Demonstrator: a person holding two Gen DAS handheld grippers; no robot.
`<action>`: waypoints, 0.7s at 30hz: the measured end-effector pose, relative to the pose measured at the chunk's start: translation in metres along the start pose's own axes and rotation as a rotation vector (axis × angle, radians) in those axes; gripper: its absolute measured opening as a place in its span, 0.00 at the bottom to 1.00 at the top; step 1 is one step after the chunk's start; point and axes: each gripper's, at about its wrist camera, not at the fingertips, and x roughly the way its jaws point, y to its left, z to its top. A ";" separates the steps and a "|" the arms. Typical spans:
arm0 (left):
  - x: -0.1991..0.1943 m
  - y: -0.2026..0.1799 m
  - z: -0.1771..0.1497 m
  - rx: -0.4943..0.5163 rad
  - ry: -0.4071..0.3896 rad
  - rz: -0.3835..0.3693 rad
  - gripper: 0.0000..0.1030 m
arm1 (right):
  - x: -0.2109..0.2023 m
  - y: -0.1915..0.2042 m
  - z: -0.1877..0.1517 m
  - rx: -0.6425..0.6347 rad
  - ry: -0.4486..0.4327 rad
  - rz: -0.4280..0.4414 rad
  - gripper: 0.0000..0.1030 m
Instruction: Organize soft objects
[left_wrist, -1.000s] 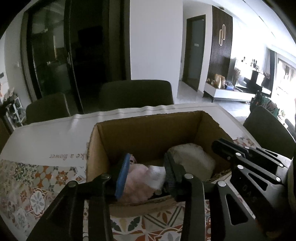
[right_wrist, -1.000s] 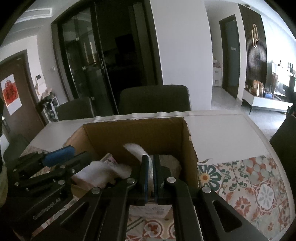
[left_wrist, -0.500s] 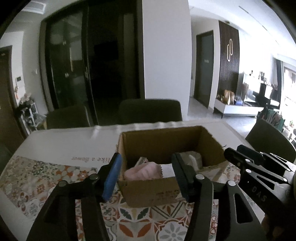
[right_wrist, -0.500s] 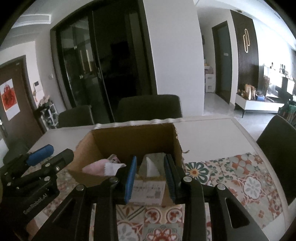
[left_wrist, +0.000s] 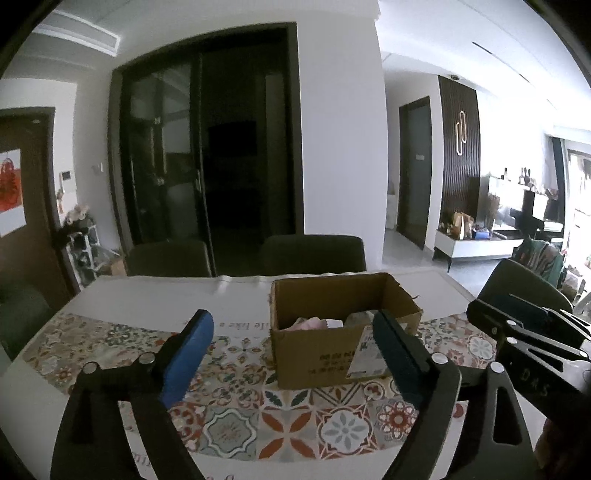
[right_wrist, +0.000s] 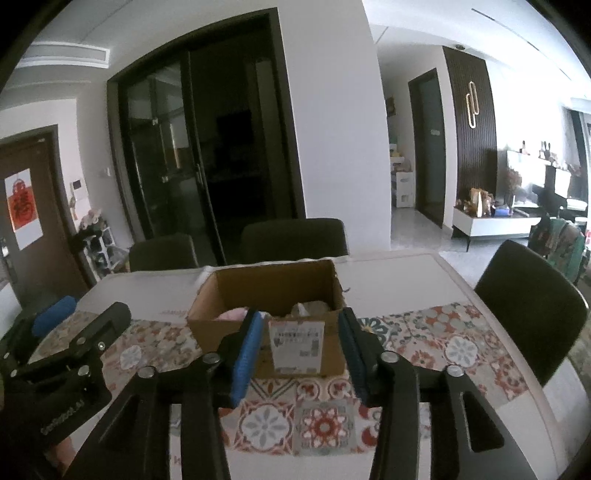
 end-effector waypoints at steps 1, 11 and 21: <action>-0.006 0.000 -0.002 0.001 -0.004 0.005 0.92 | -0.007 0.001 -0.003 0.001 -0.005 -0.008 0.52; -0.051 0.009 -0.027 -0.028 -0.010 0.019 1.00 | -0.058 0.007 -0.031 0.004 -0.041 -0.077 0.66; -0.081 0.009 -0.057 -0.024 -0.001 0.036 1.00 | -0.095 0.019 -0.057 -0.033 -0.074 -0.142 0.71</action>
